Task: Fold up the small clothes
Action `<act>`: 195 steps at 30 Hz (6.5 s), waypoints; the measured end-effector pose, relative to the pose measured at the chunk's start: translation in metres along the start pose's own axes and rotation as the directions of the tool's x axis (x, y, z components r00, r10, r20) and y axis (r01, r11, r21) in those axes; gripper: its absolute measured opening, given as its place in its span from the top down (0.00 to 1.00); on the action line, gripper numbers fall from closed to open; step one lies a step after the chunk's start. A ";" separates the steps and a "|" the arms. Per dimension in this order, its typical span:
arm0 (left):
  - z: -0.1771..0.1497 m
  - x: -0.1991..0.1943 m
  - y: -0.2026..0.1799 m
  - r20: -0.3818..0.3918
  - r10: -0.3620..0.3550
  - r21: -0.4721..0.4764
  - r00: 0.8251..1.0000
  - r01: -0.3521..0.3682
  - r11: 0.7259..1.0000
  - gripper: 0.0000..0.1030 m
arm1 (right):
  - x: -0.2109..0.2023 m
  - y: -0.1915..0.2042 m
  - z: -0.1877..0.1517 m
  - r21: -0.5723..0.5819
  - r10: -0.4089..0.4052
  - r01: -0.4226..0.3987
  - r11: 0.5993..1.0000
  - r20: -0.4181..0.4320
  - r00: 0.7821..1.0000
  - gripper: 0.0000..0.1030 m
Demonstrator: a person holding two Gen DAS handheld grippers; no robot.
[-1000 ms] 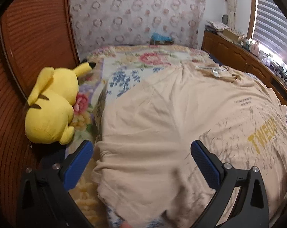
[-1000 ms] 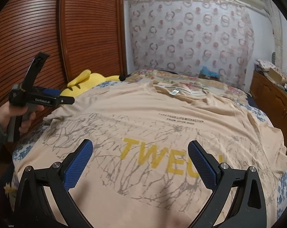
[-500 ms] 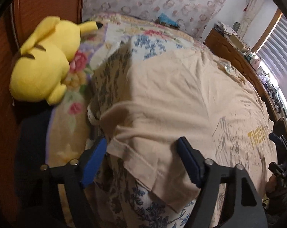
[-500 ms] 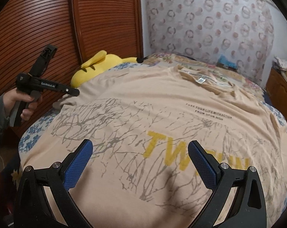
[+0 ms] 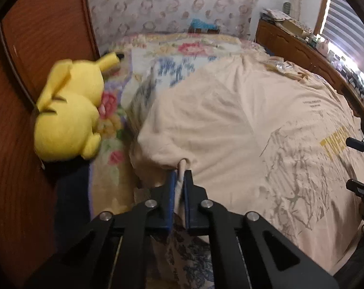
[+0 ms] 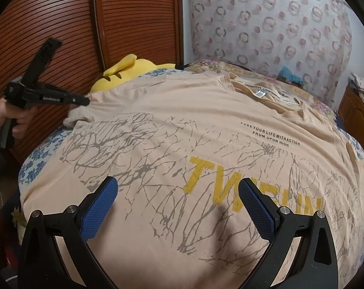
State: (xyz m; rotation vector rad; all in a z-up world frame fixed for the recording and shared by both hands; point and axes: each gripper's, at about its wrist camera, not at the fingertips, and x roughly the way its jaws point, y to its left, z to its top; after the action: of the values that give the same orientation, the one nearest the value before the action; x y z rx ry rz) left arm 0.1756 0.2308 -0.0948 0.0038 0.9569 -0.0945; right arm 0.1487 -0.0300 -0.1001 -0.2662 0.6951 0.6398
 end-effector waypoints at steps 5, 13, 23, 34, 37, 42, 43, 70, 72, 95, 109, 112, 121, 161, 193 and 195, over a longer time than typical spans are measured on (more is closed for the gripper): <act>0.015 -0.023 -0.020 0.077 0.005 0.046 0.997 -0.009 0.999 0.99 | 0.002 0.000 0.000 0.000 -0.007 0.007 1.000 -0.001 1.000 0.01; 0.058 -0.026 -0.089 0.118 -0.129 0.116 0.985 0.116 0.987 0.99 | -0.012 -0.011 -0.002 -0.002 -0.049 0.049 0.999 0.032 0.998 0.01; 0.090 -0.024 -0.163 0.140 -0.231 0.228 0.963 0.195 0.954 0.79 | -0.037 -0.063 -0.012 0.101 -0.102 0.095 0.990 0.069 0.992 0.01; 0.048 0.007 -0.110 0.067 -0.133 0.119 0.989 0.124 0.985 0.42 | -0.039 -0.076 -0.007 0.108 -0.079 0.071 0.992 0.074 0.994 0.01; 0.030 0.022 -0.083 0.012 -0.095 0.075 0.995 0.094 0.993 0.39 | -0.036 -0.072 0.001 0.097 -0.053 0.046 0.994 0.076 0.996 0.01; 0.009 0.036 -0.058 -0.016 -0.015 0.041 1.000 0.015 0.999 0.38 | -0.024 -0.058 0.022 0.057 0.010 -0.014 0.998 0.077 0.997 0.04; 0.008 0.037 -0.057 -0.011 -0.015 0.033 1.000 0.016 0.999 0.38 | -0.022 -0.055 0.026 0.047 0.026 -0.030 0.998 0.075 0.997 0.05; 0.009 0.044 -0.055 0.051 0.043 -0.036 0.998 -0.041 0.998 0.22 | 0.110 0.010 0.085 -0.123 0.197 -0.215 0.969 -0.140 0.970 0.91; 0.009 0.044 -0.056 0.050 0.045 -0.040 0.998 -0.043 0.998 0.22 | 0.106 0.006 0.085 -0.125 0.193 -0.207 0.970 -0.118 0.974 0.94; -0.009 -0.041 -0.095 0.288 0.032 -0.099 0.957 -0.003 0.995 0.21 | 0.076 -0.024 0.086 -0.021 0.215 -0.215 0.976 -0.015 0.977 0.62; -0.020 -0.026 -0.092 0.286 0.022 -0.149 0.958 0.022 0.989 0.21 | 0.116 -0.003 0.085 -0.195 0.125 -0.143 0.970 -0.104 0.987 0.97; -0.020 -0.024 -0.099 0.279 0.023 -0.134 0.960 0.015 0.991 0.21 | 0.101 -0.022 0.087 -0.121 0.118 -0.120 0.985 -0.030 0.993 0.98; -0.020 -0.014 -0.108 0.244 0.030 -0.129 0.969 0.002 0.992 0.21 | 0.077 -0.086 0.076 0.057 0.003 -0.002 0.998 -0.016 1.000 0.98; 0.031 0.036 -0.305 0.098 -0.155 0.239 0.983 0.128 0.963 0.21 | -0.111 -0.329 -0.114 0.395 -0.236 0.237 0.888 -0.053 0.970 0.42; 0.026 0.057 -0.321 0.017 -0.172 0.264 0.985 0.162 0.951 0.21 | -0.106 -0.357 -0.120 0.421 -0.225 0.240 0.875 -0.084 0.971 0.70; 0.026 0.057 -0.321 0.017 -0.173 0.263 0.985 0.163 0.951 0.21 | -0.101 -0.356 -0.119 0.418 -0.224 0.250 0.873 -0.110 0.968 0.70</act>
State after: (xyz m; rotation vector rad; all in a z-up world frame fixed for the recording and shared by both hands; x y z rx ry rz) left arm 0.2036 -0.0949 -0.1142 0.1633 0.8982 -0.3766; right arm 0.2522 -0.4047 -0.1143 0.0419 0.8255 0.2311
